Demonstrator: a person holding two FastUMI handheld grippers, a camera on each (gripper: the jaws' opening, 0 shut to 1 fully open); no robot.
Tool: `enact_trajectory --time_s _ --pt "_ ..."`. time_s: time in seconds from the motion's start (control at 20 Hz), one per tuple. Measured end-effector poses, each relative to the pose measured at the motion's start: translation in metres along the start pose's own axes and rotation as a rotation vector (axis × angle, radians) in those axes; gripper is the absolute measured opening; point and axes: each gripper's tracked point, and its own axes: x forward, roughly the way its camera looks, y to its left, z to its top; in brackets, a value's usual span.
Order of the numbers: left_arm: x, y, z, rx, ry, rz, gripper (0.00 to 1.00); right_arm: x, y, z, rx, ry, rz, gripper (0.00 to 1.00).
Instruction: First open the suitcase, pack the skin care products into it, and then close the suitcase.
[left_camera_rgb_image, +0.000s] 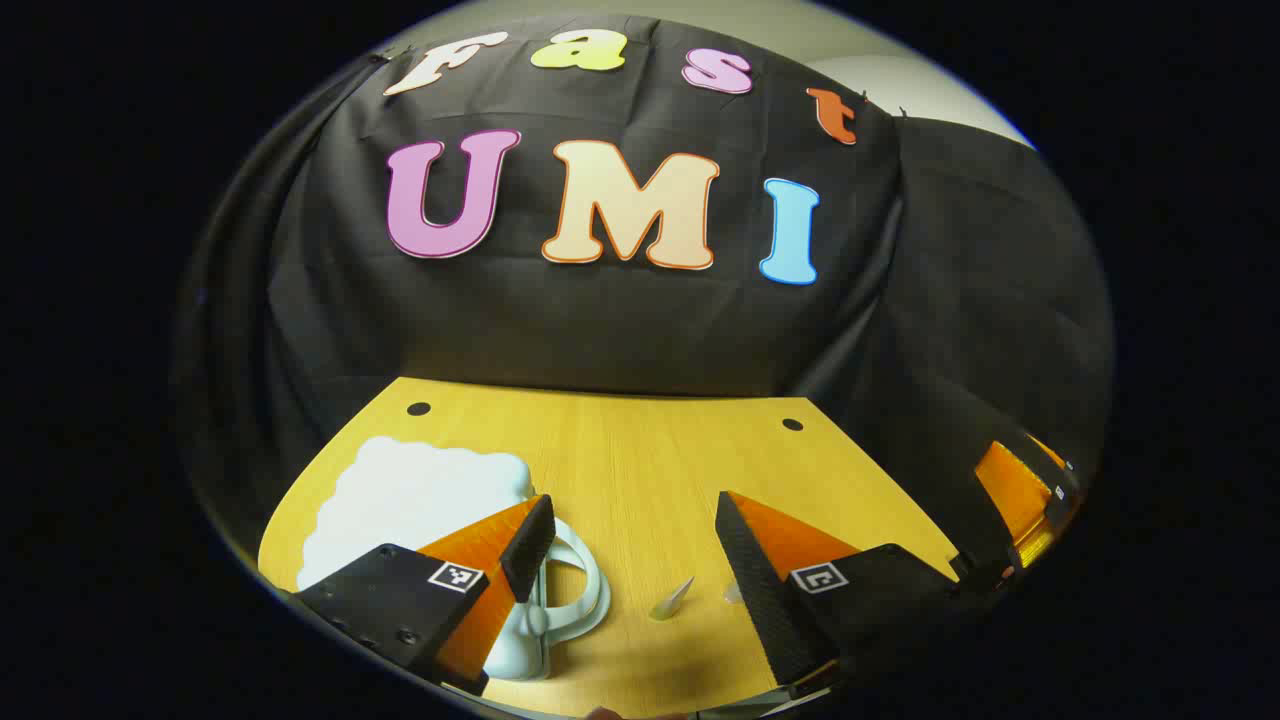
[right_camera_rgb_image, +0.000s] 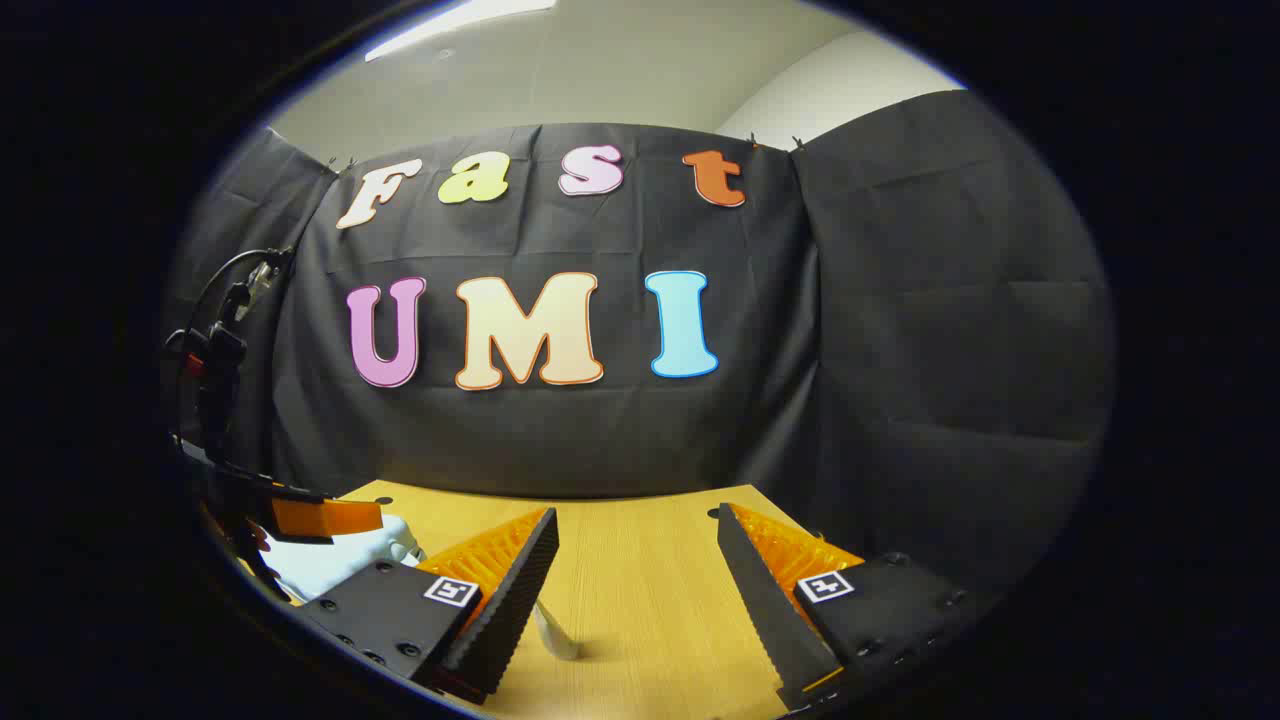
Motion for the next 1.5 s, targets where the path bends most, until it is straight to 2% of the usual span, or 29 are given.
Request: enact_trajectory --time_s 0.35,0.55,0.7,1.1,1.15,1.35,1.5 --pt "0.010 0.016 -0.009 -0.008 0.073 0.034 0.95 0.008 0.004 -0.019 -0.005 0.042 0.039 0.99" --pt "0.028 0.024 -0.020 -0.057 0.175 0.034 0.95 0.009 0.008 -0.027 0.008 0.061 0.061 0.99" --pt "0.047 0.037 -0.025 -0.069 0.242 0.066 0.96 0.009 0.008 -0.032 0.002 0.076 0.068 0.99" --pt "0.073 0.035 -0.054 -0.152 0.533 0.026 0.98 0.010 -0.001 -0.045 0.078 0.119 0.064 0.99" --pt "0.076 0.034 -0.057 -0.157 0.561 0.026 0.96 0.011 -0.004 -0.047 0.082 0.121 0.058 0.99" --pt "0.089 0.034 -0.079 -0.148 0.690 0.056 0.96 0.012 -0.013 -0.051 0.101 0.129 0.042 0.98" --pt "0.095 0.033 -0.099 -0.196 0.777 0.084 0.96 0.012 -0.019 -0.053 0.105 0.135 0.033 0.98"
